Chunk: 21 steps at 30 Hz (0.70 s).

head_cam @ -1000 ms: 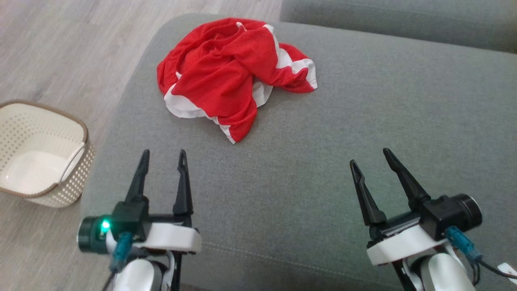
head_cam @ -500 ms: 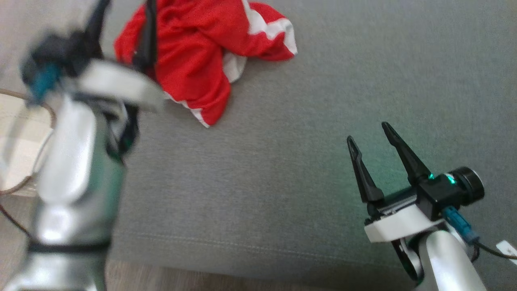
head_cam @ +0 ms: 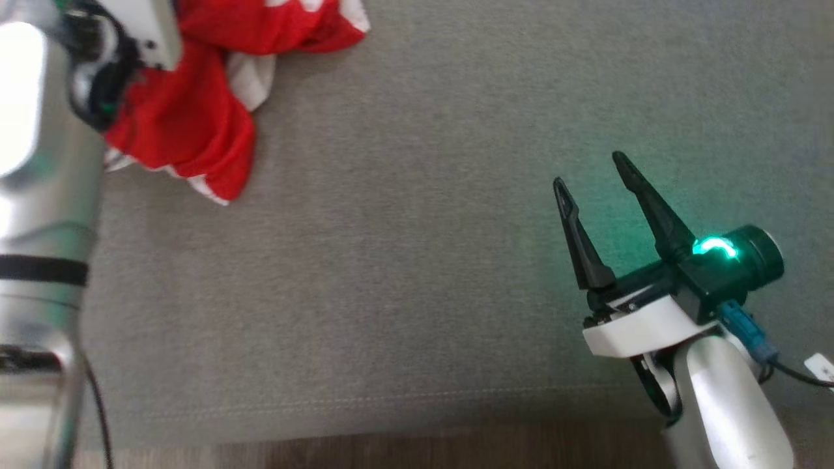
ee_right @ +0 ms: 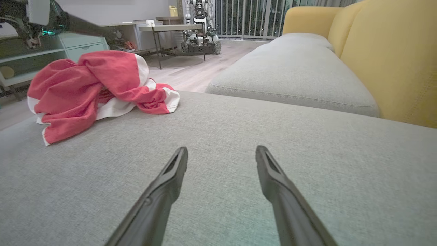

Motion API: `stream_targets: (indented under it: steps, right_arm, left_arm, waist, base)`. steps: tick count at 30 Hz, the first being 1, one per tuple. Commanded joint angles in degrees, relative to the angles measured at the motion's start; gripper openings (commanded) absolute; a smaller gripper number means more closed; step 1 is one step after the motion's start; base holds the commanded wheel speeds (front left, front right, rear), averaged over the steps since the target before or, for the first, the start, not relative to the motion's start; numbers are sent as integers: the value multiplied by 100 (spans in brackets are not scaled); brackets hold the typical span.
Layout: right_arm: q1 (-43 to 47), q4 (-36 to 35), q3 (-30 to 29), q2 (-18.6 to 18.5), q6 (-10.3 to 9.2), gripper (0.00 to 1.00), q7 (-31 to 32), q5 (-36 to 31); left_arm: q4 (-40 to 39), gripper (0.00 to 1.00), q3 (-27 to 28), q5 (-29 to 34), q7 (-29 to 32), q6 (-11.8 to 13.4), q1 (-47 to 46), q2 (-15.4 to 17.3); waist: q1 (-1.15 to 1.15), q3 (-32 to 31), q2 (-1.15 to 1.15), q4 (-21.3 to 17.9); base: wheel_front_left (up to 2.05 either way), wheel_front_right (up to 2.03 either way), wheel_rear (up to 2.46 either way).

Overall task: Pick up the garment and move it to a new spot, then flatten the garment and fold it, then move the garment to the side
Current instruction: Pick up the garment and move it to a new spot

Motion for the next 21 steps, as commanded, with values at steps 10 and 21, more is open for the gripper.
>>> stream_targets:
  steps: [10, 21]
  right_arm:
    - [-110, -207, 188, 11, -1, 100, -52, 132]
    - [-128, -155, 215, 11, -1, 100, -52, 200]
  left_arm:
    - [1057, 100, -7, 155, 461, 83, -568, 497]
    - [1313, 0, -61, 32, -571, 18, -664, 491]
  waist:
    - [-1, 234, 0, -404]
    - [-1, 50, 0, -390]
  base:
    - [0, 0, 0]
    - [0, 0, 0]
